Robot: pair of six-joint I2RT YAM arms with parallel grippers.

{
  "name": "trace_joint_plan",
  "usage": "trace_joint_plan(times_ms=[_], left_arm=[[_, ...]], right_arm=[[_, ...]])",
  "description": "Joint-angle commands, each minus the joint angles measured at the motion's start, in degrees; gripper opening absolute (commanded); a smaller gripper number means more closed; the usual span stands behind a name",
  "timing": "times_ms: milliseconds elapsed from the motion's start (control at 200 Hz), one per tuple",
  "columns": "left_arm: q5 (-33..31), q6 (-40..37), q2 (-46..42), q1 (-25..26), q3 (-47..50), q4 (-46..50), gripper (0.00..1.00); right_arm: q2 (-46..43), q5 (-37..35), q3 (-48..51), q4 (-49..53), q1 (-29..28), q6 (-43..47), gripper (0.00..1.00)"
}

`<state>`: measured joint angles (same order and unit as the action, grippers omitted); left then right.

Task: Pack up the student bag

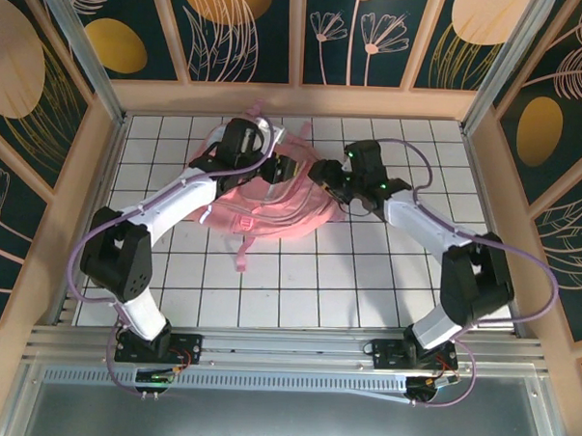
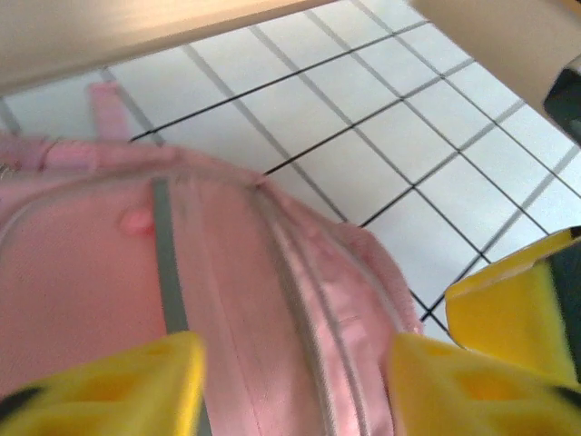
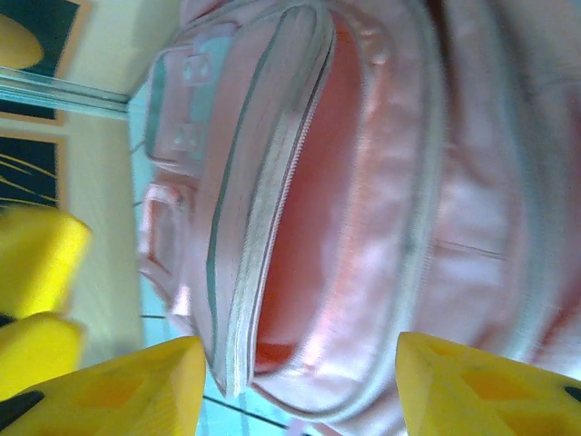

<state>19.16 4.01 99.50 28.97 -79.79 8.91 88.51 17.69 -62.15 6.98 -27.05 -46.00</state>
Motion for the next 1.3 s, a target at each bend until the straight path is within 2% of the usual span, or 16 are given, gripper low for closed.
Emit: trace_joint_plan(times_ms=[0, 60, 150, 205, 350, 445, 596, 791, 881, 921, 1016, 1056, 1216, 1296], left_arm=[[6.6, -16.6, 1.4, 0.3, -5.9, 11.8, 0.88], [2.9, -25.2, -0.4, 0.3, -4.6, 15.8, 0.88], [-9.4, -35.8, -3.6, 0.3, 0.5, 17.3, 0.88], [-14.6, -42.4, -4.2, 0.1, 3.2, 18.5, 0.87], [-20.5, -59.0, -5.3, -0.1, 10.9, 18.4, 0.87], [-18.2, -63.9, -5.5, -0.8, 12.0, 18.0, 0.88], [-18.6, -68.3, -5.0, -1.0, 13.5, 14.1, 0.87], [-20.8, -73.3, -1.6, -2.3, 10.3, 14.9, 0.68], [-20.6, -75.1, -1.6, -2.9, 11.0, 12.3, 0.65], [-19.1, -76.4, -1.7, -3.0, 10.8, 12.6, 0.62], [-16.0, -77.7, 1.0, -3.1, 9.3, 13.9, 0.60], [-15.5, -78.5, 1.8, -3.0, 8.5, 14.7, 0.55], [-13.3, -80.7, 4.1, -3.0, 7.6, 14.5, 0.54], [-13.3, -82.6, 4.8, -3.1, 8.5, 13.6, 0.48]], right_arm=[[-2.0, -3.5, 3.6, 5.7, 0.9, 8.8, 0.58], [-3.0, -3.1, 4.5, 6.8, 1.6, 10.0, 0.58], [-3.8, -3.0, 4.9, 8.1, 2.0, 12.9, 0.58], [-3.8, -3.5, 4.2, 9.5, 2.0, 14.7, 0.58], [-4.0, -3.0, 4.2, 10.5, 2.2, 16.5, 0.59], [-4.1, -2.6, 4.5, 10.3, 2.2, 16.6, 0.58], [-4.1, -1.9, 4.7, 10.1, 2.2, 15.9, 0.58], [-5.0, -1.8, 4.7, 10.5, 2.2, 15.7, 0.58], [-5.4, -2.1, 4.5, 11.2, 2.2, 16.0, 0.58], [-5.8, -2.4, 4.7, 11.5, 2.3, 16.0, 0.58], [-6.5, -2.3, 5.2, 11.1, 2.3, 15.8, 0.58], [-6.5, -2.2, 5.2, 11.1, 2.3, 15.8, 0.58], [-6.4, -1.3, 5.1, 11.1, 2.3, 15.3, 0.57], [-6.5, -1.1, 4.9, 11.1, 2.3, 15.1, 0.57]])
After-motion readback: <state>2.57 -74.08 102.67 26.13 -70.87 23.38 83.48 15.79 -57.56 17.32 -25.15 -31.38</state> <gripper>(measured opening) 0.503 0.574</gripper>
